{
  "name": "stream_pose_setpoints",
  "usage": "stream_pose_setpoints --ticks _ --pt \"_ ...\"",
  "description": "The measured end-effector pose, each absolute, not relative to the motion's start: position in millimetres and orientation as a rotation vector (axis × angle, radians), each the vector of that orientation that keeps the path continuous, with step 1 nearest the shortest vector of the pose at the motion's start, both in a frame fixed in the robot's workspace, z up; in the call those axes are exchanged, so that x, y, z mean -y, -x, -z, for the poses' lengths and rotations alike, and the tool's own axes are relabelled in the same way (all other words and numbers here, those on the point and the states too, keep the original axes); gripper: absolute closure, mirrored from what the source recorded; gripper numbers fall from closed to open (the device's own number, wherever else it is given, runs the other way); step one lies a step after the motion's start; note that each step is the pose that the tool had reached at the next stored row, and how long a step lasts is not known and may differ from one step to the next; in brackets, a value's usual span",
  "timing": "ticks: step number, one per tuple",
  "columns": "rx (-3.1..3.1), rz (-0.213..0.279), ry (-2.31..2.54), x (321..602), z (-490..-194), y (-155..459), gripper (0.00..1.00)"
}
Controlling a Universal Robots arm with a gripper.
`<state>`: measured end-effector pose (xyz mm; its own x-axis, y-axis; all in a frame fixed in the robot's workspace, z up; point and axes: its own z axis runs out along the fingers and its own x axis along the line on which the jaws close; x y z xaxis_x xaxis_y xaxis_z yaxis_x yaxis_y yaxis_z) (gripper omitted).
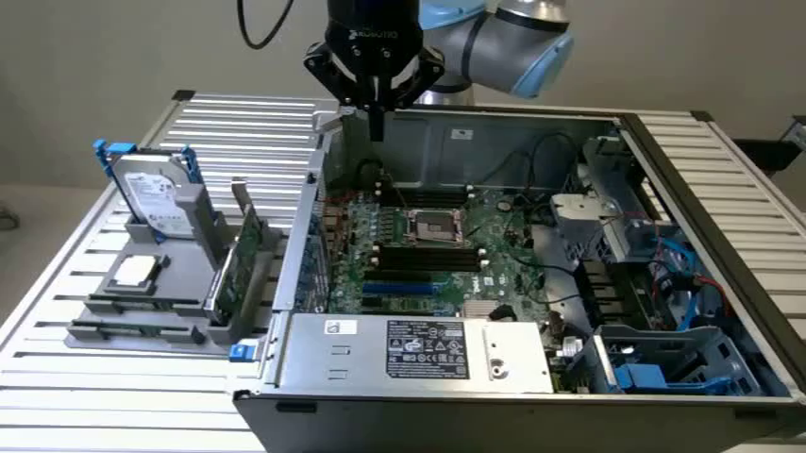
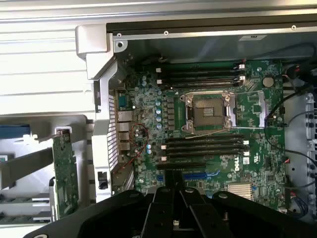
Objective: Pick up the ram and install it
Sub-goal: 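Reach for the ram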
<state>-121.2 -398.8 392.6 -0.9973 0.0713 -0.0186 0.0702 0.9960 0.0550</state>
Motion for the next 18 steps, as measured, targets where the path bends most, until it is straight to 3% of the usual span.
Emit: stream_pose_setpoints --ticks 18 --pt "-3.169 -0.074 -0.115 399 -389 142 0.89"
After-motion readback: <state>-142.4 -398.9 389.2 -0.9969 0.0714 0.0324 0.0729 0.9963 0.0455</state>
